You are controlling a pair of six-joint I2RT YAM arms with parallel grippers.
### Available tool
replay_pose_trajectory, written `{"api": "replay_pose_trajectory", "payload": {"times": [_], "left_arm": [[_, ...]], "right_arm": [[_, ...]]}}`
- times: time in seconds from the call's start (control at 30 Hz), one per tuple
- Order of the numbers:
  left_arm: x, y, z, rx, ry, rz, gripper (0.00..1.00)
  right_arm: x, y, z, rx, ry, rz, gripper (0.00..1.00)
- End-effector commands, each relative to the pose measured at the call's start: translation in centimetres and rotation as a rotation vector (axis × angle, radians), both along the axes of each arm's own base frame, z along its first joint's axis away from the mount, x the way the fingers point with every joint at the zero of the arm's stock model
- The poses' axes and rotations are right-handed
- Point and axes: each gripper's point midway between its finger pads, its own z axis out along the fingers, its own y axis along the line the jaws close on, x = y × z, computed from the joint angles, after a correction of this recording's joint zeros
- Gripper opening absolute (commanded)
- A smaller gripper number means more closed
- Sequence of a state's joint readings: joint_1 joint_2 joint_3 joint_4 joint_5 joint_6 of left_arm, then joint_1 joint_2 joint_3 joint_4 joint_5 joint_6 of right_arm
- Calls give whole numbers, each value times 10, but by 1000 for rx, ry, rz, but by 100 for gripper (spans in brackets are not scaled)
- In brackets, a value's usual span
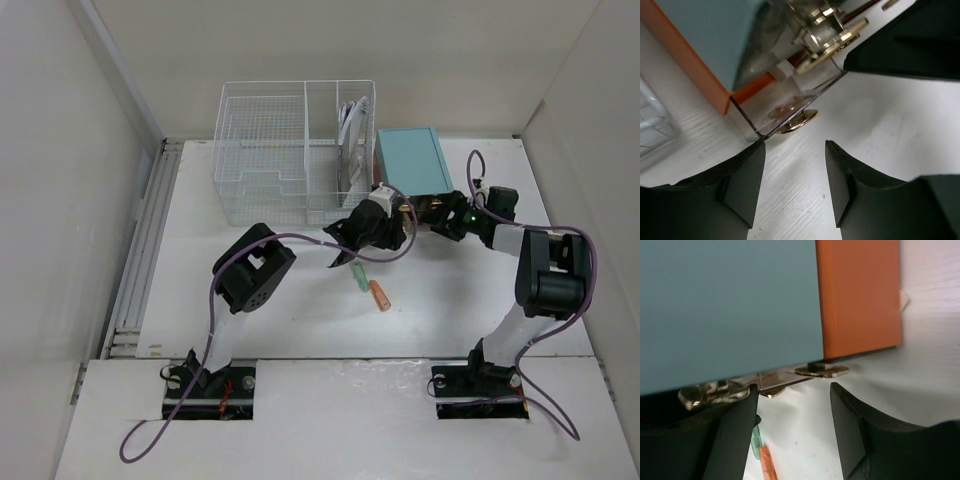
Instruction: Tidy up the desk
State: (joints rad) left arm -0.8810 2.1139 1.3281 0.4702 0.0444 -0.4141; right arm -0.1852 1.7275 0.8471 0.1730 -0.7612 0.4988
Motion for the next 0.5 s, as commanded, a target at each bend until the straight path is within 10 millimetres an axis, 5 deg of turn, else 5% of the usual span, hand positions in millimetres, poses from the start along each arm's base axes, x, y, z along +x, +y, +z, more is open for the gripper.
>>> {"api": "replay_pose_trajectory", "payload": {"times": [0.0,0.47], "left_arm": [[24,-2,25,-61,-37,40,48],[53,9,25,-89,-25,95,48]], "right_arm": [[10,8,-2,14,-16,-29,65],[13,11,-20,41,-12,-96,65]]}}
